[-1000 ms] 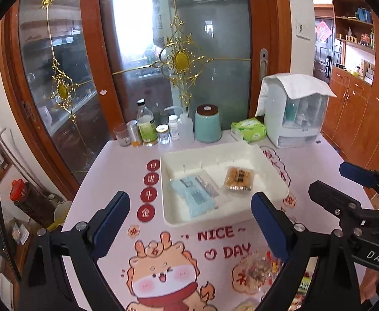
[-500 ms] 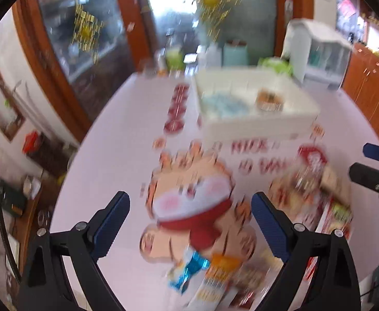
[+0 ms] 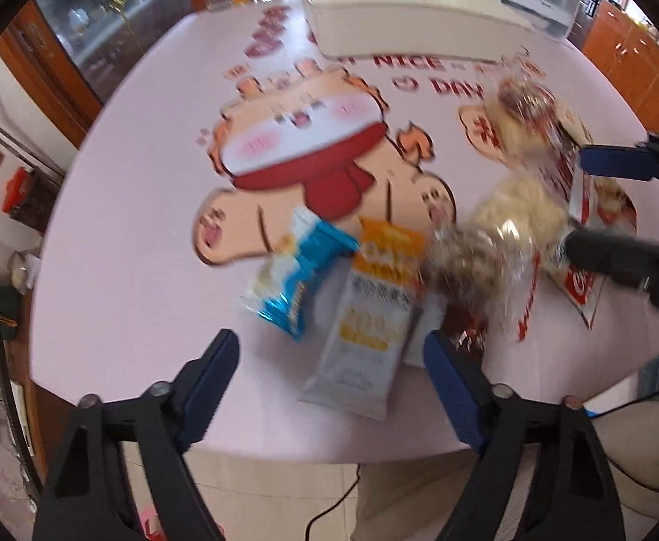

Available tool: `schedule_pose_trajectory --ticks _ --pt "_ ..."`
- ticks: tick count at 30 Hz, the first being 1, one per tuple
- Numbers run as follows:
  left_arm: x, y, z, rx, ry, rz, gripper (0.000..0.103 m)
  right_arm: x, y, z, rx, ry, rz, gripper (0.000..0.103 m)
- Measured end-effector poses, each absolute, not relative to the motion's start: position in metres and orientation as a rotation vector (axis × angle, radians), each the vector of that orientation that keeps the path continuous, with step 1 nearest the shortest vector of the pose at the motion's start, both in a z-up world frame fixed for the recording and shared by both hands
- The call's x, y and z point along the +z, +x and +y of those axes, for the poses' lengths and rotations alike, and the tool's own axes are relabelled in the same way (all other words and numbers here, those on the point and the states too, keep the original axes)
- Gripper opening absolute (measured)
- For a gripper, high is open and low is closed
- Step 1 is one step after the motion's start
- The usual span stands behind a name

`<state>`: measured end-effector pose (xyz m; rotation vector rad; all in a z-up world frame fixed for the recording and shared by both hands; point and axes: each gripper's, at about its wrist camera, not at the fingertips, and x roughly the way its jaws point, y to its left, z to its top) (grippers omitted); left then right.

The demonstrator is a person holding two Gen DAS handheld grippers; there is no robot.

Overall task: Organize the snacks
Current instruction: 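Grasp the orange OATS bar with the left tool while the right tool grasps a nut packet, then carry both snacks to the white tray and release them inside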

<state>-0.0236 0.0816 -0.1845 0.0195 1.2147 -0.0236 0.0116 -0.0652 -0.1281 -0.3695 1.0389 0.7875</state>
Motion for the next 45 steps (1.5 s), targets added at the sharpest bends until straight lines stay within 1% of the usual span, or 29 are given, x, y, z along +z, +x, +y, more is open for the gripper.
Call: schedule_pose_trajectory --ticks 3,8,10,11,12,14,20,25,28,31,32,33,34,36,40,42,45 --pt "-0.198 -0.024 0.087 -0.045 -0.030 1.253 0.070 -0.142 0.002 -0.045 0.838 -0.444 1.031 0.077" --pt "-0.213 -0.019 0.098 -0.068 -0.101 1.266 0.068 -0.171 -0.001 -0.021 0.876 -0.558 1.034 0.077" --pt "-0.215 -0.016 0.097 -0.080 -0.106 1.254 0.068 -0.183 0.000 -0.016 0.865 -0.596 1.035 0.073" --pt "-0.216 -0.014 0.097 -0.089 -0.108 1.250 0.068 -0.190 0.000 -0.013 0.851 -0.629 1.026 0.067" --pt "-0.216 -0.012 0.095 -0.099 -0.107 1.244 0.068 -0.193 0.001 -0.013 0.842 -0.641 1.019 0.065" --pt "-0.215 -0.007 0.093 -0.111 -0.113 1.230 0.066 -0.194 0.003 -0.013 0.847 -0.628 1.005 0.063" --pt "-0.220 0.017 0.093 -0.141 -0.169 1.236 0.066 -0.195 0.022 -0.021 0.785 -0.599 0.986 0.062" --pt "-0.223 0.026 0.087 -0.186 -0.151 1.258 0.066 -0.194 0.043 -0.032 0.729 -0.549 1.000 0.061" --pt "-0.225 0.031 0.078 -0.203 -0.100 1.266 0.066 -0.195 0.055 -0.037 0.709 -0.521 1.011 0.061" --pt "-0.226 0.033 0.063 -0.195 0.033 1.267 0.066 -0.195 0.061 -0.041 0.701 -0.495 1.020 0.061" --pt "-0.227 0.034 0.056 -0.189 0.093 1.264 0.064 -0.195 0.063 -0.042 0.698 -0.486 1.024 0.061" --pt "-0.226 0.035 0.053 -0.201 0.105 1.253 0.049 -0.195 0.065 -0.043 0.695 -0.481 1.025 0.060" --pt "-0.224 0.037 0.050 -0.221 0.105 1.250 0.040 -0.195 0.067 -0.044 0.693 -0.475 1.026 0.060" --pt "-0.222 0.040 0.046 -0.223 0.135 1.253 0.038 -0.194 0.071 -0.047 0.693 -0.446 1.041 0.059" --pt "-0.218 0.051 0.044 -0.203 0.140 1.260 0.036 -0.187 0.081 -0.053 0.699 -0.370 1.069 0.056" --pt "-0.210 0.055 0.048 -0.192 0.123 1.247 0.036 -0.179 0.086 -0.059 0.703 -0.318 1.080 0.055" --pt "-0.183 0.067 0.054 -0.186 0.093 1.193 0.036 -0.163 0.091 -0.067 0.698 -0.268 1.064 0.055"
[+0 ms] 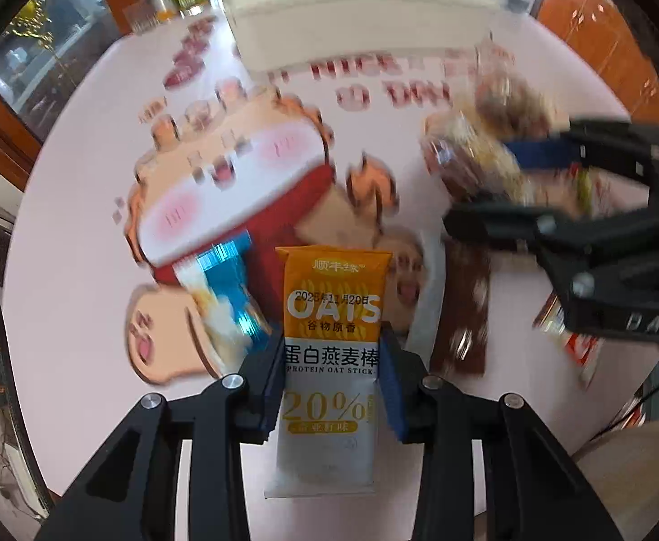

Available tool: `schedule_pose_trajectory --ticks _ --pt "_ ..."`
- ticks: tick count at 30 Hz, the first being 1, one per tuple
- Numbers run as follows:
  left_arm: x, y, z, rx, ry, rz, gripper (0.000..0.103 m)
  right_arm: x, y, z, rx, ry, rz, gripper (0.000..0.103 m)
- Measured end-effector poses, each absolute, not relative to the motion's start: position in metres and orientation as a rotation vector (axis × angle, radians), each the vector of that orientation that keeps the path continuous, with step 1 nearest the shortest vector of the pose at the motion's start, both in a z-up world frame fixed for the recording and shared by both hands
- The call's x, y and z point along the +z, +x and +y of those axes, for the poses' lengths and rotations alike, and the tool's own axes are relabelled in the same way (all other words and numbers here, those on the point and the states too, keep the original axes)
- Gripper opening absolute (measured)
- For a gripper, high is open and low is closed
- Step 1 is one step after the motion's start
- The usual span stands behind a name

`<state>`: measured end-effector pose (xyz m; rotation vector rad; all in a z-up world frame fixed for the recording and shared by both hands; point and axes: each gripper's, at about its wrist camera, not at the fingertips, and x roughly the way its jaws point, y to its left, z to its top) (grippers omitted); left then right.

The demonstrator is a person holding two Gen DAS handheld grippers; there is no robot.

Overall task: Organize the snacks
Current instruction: 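Carry both snacks to the white tray and release them inside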

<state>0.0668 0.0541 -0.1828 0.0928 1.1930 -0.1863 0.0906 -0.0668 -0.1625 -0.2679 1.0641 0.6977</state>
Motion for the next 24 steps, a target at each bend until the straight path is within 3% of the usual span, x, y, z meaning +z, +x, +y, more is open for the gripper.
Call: schedule_pose_trajectory --ticks 10,24 --pt "-0.087 0.113 0.052 -0.218 0.049 1.005 0.036 -0.090 0.108 -0.089 0.665 -0.151 0.950 0.055" --pt "0.003 0.192 0.042 -0.222 0.061 0.831 0.038 -0.016 0.158 -0.104 0.529 -0.128 0.818 0.055"
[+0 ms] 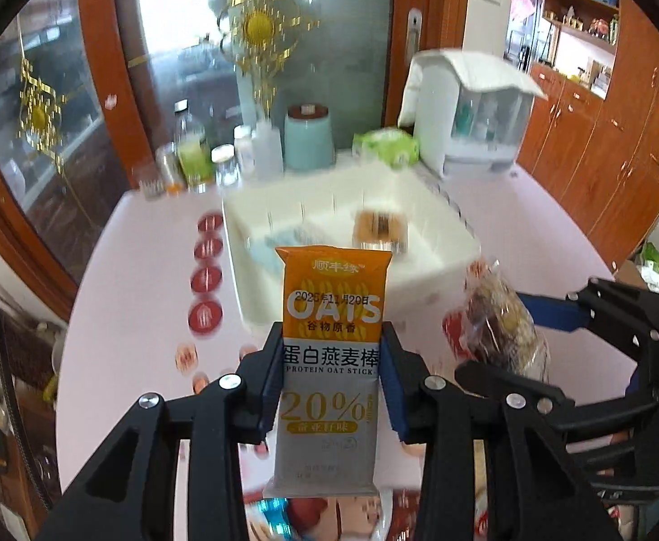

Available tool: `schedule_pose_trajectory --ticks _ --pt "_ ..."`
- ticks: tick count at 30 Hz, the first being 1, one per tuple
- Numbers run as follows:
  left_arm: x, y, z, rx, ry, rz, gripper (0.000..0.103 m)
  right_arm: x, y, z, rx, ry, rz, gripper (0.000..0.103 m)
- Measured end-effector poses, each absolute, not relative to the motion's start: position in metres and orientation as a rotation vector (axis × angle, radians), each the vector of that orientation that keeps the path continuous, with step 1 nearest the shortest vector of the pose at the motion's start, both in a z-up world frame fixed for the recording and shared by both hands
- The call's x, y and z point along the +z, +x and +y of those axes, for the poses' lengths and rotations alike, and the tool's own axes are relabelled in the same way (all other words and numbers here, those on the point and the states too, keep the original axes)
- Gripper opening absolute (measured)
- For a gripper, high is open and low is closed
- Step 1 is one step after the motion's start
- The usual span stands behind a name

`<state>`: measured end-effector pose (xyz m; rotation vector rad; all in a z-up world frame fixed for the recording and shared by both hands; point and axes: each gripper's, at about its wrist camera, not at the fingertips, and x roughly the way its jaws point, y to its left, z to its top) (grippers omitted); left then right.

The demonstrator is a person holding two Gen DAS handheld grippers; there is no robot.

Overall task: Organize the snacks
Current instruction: 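Carry both snacks to the white tray and release them inside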

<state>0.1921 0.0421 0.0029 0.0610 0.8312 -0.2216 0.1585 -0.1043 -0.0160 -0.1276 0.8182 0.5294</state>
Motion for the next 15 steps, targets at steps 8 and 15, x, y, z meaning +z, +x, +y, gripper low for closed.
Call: schedule_pose_trajectory --ticks 8,15 --pt "0.035 0.245 0.032 -0.209 0.048 0.744 0.038 0.026 0.211 -0.119 0.415 -0.095 0.720 0.055" --pt "0.036 0.299 0.029 -0.197 -0.001 0.748 0.038 0.046 0.275 -0.141 0.284 0.012 0.695 0.055"
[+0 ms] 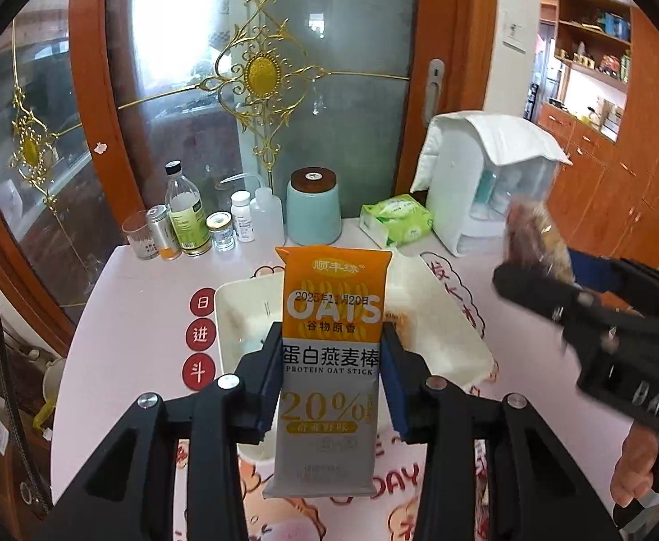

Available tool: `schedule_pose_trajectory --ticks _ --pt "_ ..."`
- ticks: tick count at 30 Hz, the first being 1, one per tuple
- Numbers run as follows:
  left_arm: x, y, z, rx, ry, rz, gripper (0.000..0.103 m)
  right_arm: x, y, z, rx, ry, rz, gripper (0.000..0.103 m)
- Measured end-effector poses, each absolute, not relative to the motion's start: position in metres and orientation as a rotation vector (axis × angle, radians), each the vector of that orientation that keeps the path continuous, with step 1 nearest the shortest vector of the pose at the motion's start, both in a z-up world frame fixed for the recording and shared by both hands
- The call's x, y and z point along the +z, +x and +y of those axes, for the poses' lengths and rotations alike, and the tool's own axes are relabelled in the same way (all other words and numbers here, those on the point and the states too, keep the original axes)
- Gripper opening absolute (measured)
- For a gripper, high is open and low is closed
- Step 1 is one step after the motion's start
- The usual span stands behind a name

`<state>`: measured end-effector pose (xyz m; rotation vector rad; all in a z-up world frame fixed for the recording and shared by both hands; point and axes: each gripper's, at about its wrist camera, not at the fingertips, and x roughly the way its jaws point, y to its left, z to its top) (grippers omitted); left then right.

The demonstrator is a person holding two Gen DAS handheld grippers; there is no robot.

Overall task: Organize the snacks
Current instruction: 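Carry both snacks to the white tray and release them inside, then withdraw both open tools from the tray back toward the snack pile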

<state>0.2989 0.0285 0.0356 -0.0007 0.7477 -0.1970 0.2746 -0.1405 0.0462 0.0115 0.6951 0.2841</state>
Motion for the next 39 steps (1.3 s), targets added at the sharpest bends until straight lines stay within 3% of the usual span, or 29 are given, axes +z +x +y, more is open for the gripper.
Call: schedule_pose_trajectory --ticks 19,20,24,27,39 --pt "-0.026 0.388 0.030 -0.120 -0.063 0.898 0.040 -0.023 0.348 -0.141 0.204 0.088 0.889 0.059" --pt "-0.029 0.390 0.029 -0.116 -0.057 0.906 0.043 -0.026 0.351 -0.140 0.199 0.085 0.897 0.059" --pt "-0.036 0.394 0.029 -0.054 -0.030 0.909 0.079 -0.039 0.359 -0.140 0.171 0.076 0.930 0.064" --pt "-0.040 0.398 0.031 -0.022 -0.013 0.925 0.092 -0.047 0.363 -0.148 0.154 0.122 0.956 0.065" --pt "-0.050 0.389 0.024 -0.022 0.029 0.969 0.092 -0.055 0.359 -0.155 0.140 0.149 0.995 0.066"
